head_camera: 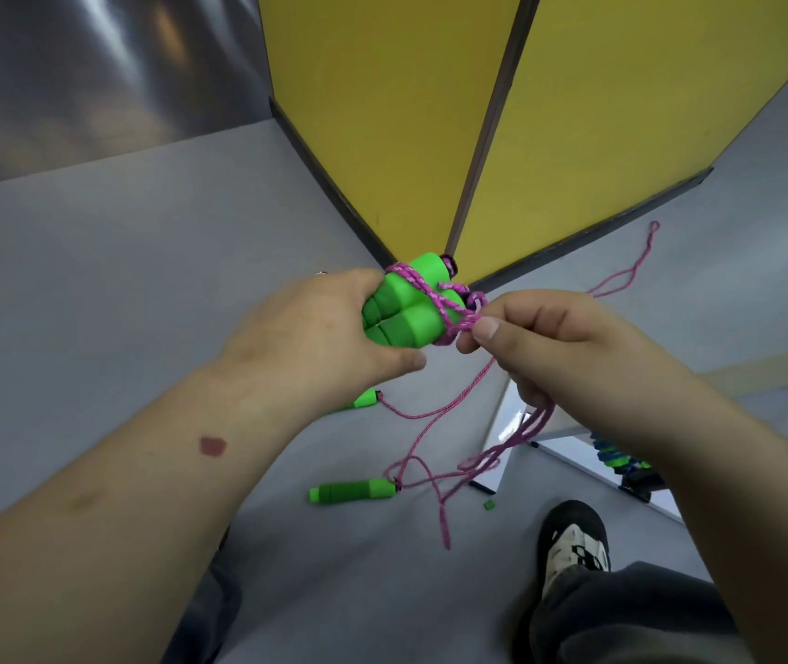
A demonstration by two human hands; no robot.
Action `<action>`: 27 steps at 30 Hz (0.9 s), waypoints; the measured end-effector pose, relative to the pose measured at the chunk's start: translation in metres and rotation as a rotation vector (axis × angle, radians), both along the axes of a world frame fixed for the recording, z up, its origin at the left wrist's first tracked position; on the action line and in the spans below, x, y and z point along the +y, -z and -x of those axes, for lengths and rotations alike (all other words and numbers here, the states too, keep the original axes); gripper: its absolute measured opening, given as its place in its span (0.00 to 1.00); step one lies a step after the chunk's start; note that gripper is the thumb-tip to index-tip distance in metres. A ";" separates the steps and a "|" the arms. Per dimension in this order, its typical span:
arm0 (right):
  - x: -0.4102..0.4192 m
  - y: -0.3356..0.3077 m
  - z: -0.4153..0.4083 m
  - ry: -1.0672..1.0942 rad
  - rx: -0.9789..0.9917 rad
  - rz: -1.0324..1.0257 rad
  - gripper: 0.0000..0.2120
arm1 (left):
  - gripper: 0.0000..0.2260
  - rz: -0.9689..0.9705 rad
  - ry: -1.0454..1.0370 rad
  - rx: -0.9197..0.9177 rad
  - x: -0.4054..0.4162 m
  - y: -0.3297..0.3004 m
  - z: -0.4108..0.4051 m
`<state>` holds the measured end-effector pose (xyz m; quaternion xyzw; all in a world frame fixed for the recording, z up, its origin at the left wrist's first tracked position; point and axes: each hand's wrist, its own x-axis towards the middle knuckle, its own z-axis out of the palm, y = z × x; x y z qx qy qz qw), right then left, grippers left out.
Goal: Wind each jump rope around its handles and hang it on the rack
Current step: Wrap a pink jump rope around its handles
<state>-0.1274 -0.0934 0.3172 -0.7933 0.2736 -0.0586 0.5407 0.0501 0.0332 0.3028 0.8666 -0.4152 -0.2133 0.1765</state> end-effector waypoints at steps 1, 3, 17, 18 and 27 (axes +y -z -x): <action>-0.001 -0.001 0.001 -0.025 -0.014 -0.002 0.11 | 0.23 -0.019 0.025 -0.043 0.000 0.000 0.002; -0.002 -0.001 0.001 -0.061 -0.041 0.010 0.11 | 0.23 -0.049 0.088 -0.144 -0.001 0.000 0.007; -0.014 0.008 -0.003 0.165 -0.154 -0.001 0.13 | 0.31 -0.118 0.435 0.031 0.003 -0.007 0.016; -0.015 0.008 -0.002 0.174 -0.154 -0.056 0.13 | 0.29 -0.096 0.452 0.068 0.005 -0.008 0.016; -0.018 0.007 0.000 0.220 -0.203 -0.735 0.08 | 0.20 0.005 0.442 0.261 0.010 -0.021 0.019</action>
